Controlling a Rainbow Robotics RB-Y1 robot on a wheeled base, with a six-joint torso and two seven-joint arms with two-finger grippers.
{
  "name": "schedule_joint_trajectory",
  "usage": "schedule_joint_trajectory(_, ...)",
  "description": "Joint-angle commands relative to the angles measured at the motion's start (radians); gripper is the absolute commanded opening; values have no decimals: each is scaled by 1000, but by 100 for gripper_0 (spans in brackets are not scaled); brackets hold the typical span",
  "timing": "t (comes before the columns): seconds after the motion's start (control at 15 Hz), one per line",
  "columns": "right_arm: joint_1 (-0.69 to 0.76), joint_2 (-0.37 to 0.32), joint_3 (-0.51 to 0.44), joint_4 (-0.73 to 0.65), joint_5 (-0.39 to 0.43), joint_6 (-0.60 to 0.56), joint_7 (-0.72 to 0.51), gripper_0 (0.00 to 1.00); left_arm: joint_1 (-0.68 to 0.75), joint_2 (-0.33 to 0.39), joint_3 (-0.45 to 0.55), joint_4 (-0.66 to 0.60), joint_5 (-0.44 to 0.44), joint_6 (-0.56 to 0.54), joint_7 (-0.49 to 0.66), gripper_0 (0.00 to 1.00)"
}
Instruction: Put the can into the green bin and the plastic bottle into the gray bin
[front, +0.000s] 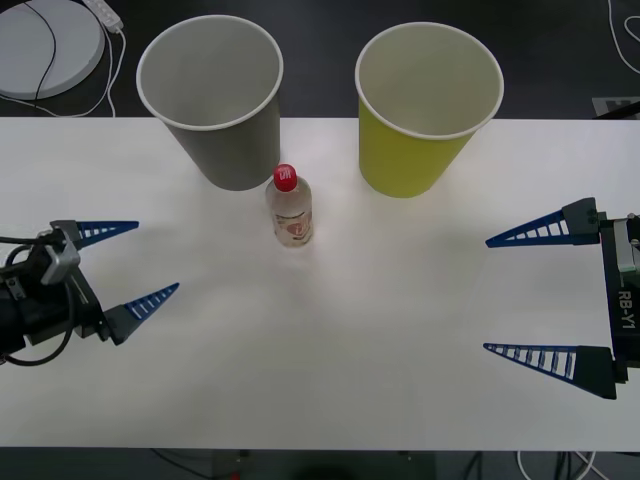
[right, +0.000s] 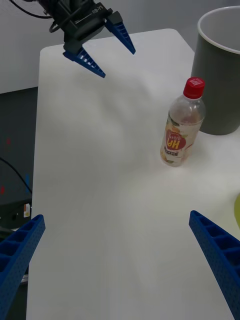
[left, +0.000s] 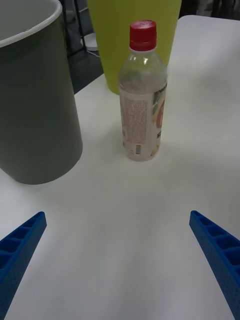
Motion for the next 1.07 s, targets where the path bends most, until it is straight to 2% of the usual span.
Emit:
schedule_joint_trajectory(0.07,0,0,0,0,0,0,0,100,-45,-43,-37,24,-32,13,17,100)
schedule_joint_trajectory(0.4,0,0,0,0,0,0,0,100,-123,-119,-108,41,-95,47,57,100)
schedule_joint_trajectory(0.67,0,0,0,0,0,0,0,100,-168,-121,-189,43,-98,105,92,100)
schedule_joint_trajectory(1.07,0,0,0,0,0,0,0,100,-205,-127,-210,43,-164,114,151,100)
